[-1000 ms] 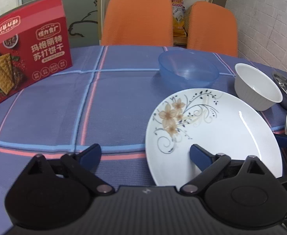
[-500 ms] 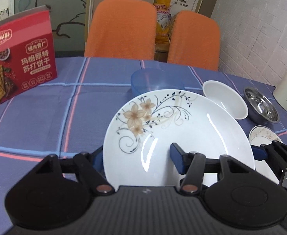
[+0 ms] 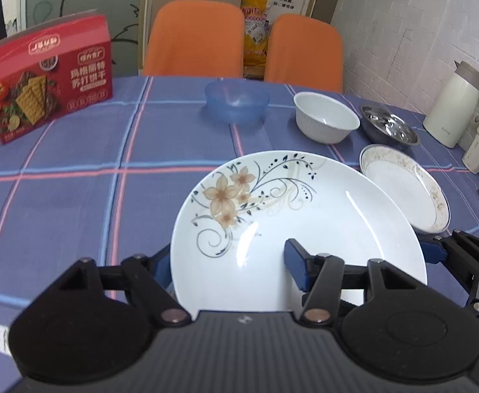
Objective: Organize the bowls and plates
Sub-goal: 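Grip the white floral plate rim with the left tool and set it onto the green plate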
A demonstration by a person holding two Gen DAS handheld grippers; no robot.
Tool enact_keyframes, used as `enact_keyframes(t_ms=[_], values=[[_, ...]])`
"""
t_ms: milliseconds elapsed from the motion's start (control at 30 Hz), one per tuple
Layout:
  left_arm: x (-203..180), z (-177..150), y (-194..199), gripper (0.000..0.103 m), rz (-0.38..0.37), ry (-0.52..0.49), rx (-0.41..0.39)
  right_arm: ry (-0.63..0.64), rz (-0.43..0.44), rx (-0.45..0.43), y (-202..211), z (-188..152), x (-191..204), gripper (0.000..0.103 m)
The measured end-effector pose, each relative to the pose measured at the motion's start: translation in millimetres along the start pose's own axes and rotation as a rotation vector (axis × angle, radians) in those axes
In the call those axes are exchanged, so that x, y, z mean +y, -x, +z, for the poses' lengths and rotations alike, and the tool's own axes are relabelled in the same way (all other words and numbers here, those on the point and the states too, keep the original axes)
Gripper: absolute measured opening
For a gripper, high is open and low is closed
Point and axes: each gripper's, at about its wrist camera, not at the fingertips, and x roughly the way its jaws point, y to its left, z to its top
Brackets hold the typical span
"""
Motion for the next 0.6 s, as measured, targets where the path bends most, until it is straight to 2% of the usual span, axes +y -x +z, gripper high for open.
enact_keyframes(t_ms=[200, 433, 467, 533, 600], values=[[1.7, -33.9, 5.9, 0.057, 0.019, 0.004, 0.03, -0.008, 0.014, 0.031, 5.3, -30.9, 11.5, 0.087], [10.2, -44.2, -1.4, 0.062, -0.033, 0.045, 0.037, 0.034, -0.024, 0.003, 2.2, -40.2, 11.2, 0.086], [9.7, -44.8, 0.6, 0.064, -0.027, 0.039, 0.021, 0.03, -0.031, 0.021, -0.2, -41.5, 9.5, 0.086], [9.4, -43.7, 7.4, 0.081, -0.018, 0.032, -0.014, 0.027, -0.008, 0.041, -1.9, -47.1, 6.6, 0.085], [11.7, -41.9, 15.4, 0.088, -0.03, 0.041, -0.036, 0.029, 0.012, 0.046, -0.2, -49.1, 7.0, 0.085]])
